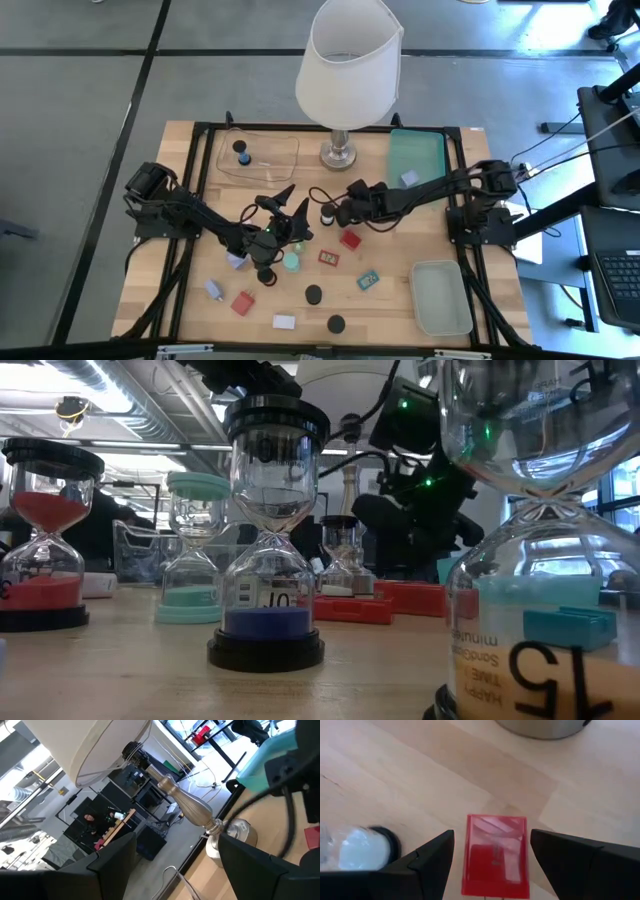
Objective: Pick & Place Office items
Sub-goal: Put the top red charger adapter into the green bin
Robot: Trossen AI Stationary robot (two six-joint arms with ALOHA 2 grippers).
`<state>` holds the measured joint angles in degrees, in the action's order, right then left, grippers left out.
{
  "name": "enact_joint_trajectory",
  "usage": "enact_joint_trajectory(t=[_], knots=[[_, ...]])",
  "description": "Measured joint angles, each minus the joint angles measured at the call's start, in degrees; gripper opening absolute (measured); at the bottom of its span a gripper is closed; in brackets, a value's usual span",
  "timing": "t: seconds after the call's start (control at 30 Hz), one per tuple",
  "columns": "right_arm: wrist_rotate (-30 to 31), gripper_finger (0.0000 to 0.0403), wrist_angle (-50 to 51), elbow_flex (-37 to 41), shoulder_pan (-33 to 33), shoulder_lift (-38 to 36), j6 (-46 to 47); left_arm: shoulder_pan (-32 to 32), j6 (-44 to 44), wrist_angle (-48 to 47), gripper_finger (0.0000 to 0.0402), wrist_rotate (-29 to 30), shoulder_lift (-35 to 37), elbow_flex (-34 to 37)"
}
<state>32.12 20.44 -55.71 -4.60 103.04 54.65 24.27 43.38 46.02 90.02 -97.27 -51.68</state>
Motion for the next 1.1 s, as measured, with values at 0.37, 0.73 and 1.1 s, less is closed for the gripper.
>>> enact_joint_trajectory(t=[0.37, 0.73, 1.1], knots=[[-0.3, 0.0268, -1.1, 0.1, 0.1, 3.8, -0.8, 0.0, -0.2, 0.0, 0.0279, 0.0, 0.0, 0.0], [-0.1, 0.0220, -1.6, 0.0, 0.1, 4.4, -5.9, 0.0, -0.2, 0.0, 0.0279, 0.0, 0.0, 0.0], [0.8, 0.0211, 1.3, 0.0, 0.1, 0.8, -11.9, 0.0, 0.8, 0.0, 0.0279, 0.0, 0.0, 0.0]])
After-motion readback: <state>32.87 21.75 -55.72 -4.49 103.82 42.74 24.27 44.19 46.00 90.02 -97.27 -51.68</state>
